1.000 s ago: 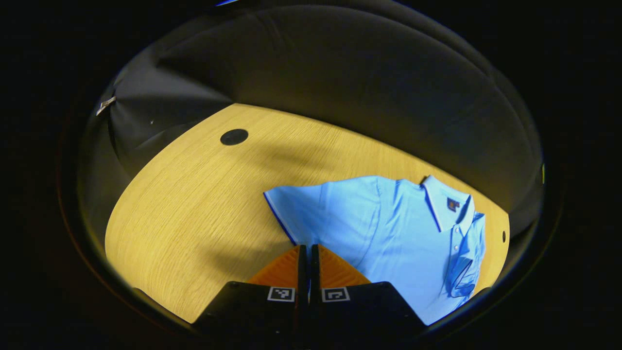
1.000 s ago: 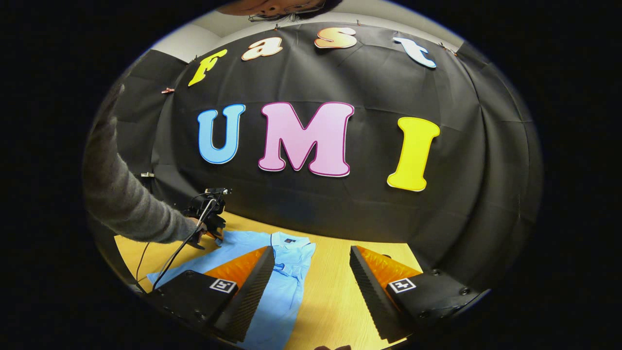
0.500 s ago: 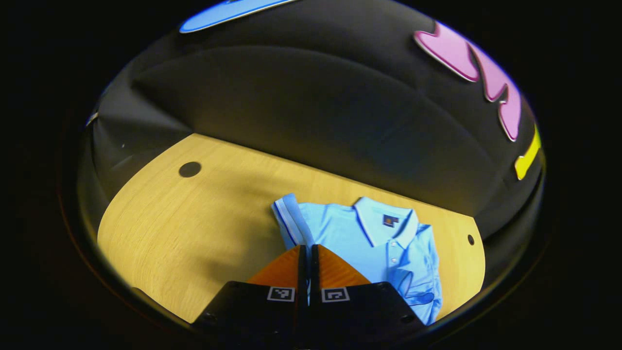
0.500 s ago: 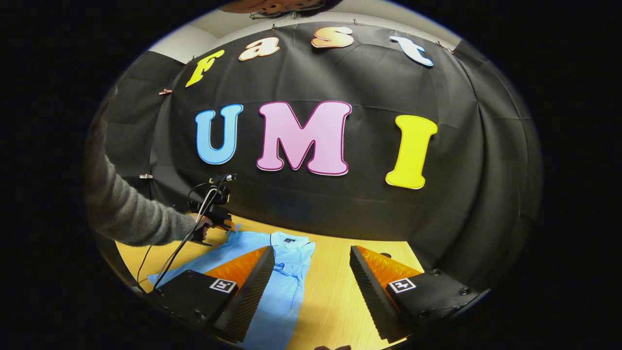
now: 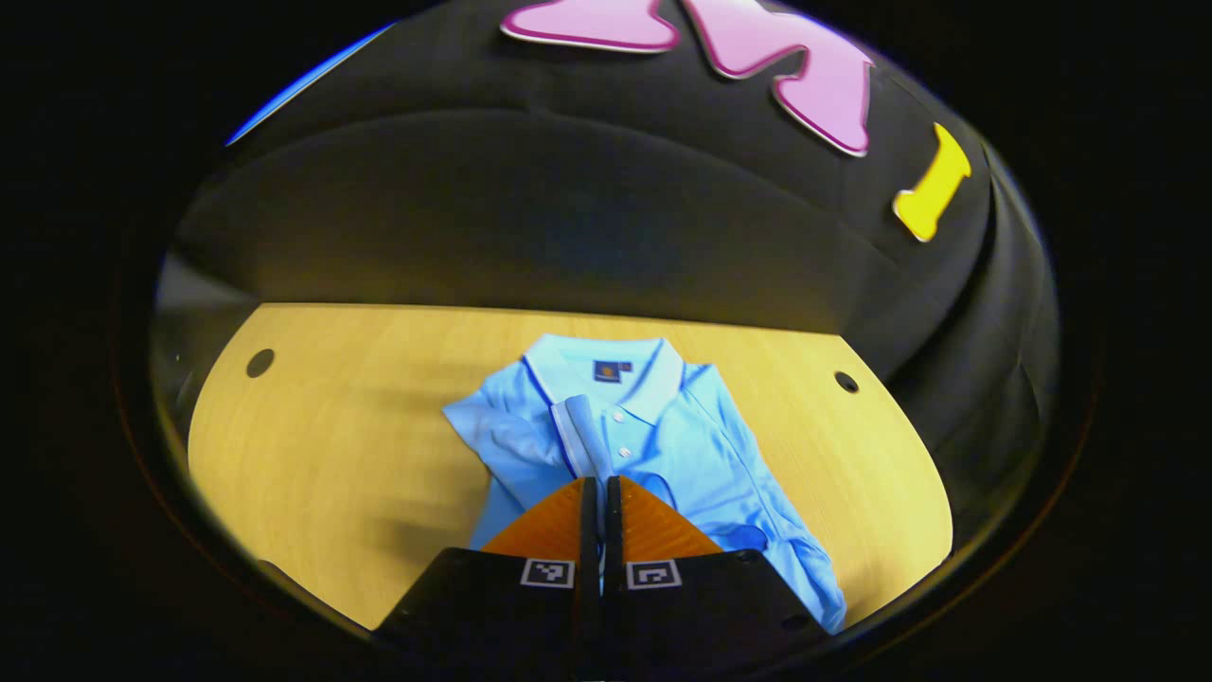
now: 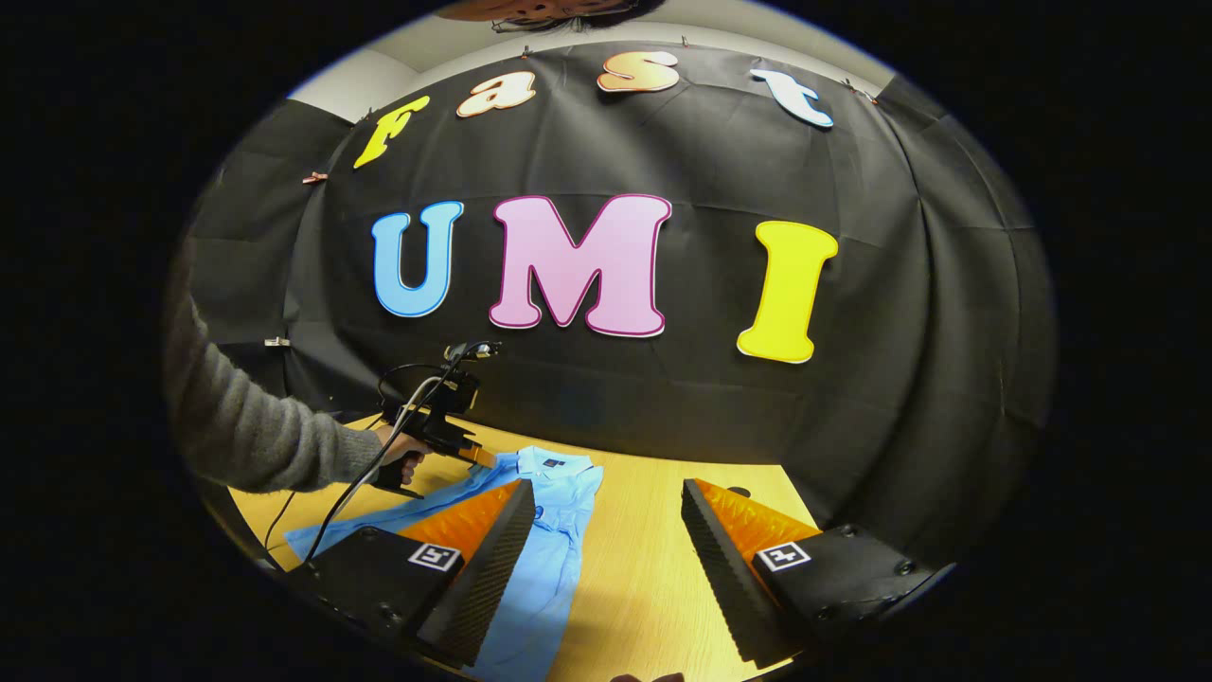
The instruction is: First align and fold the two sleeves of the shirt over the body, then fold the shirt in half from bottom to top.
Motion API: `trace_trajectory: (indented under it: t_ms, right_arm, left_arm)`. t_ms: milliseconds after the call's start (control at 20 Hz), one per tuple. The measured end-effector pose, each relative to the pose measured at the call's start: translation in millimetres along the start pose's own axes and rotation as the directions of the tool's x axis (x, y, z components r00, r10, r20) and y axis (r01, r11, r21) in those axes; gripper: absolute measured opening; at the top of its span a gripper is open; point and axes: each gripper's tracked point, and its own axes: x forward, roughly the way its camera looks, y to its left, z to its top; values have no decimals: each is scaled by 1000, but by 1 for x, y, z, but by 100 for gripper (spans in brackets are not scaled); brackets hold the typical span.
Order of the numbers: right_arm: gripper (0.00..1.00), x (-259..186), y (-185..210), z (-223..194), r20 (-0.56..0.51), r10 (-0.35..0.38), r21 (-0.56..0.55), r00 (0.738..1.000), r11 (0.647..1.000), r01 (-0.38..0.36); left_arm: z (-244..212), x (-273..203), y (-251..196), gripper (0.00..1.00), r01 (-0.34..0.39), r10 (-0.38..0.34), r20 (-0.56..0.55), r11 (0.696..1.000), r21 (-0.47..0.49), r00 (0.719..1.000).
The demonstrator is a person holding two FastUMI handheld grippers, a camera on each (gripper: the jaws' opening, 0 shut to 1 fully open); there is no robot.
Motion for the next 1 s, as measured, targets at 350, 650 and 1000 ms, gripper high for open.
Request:
trace_trajectory:
  t_ms: [350,650,1000]
  right_arm:
    - [97,1,3,-11,-25,8,5,1000,1000,-8]
    - [97,2,0,-15,-37,-3,0,999,1000,3]
    - [97,2,-1,-14,-37,-23,-5,999,1000,22]
  left_arm:
    - [-35,3,-26,6,76,-68,-87,993,93,994]
    - [-46,15,-25,6,51,-36,-106,989,141,994]
    - [-52,23,-17,17,-7,24,-101,986,168,995]
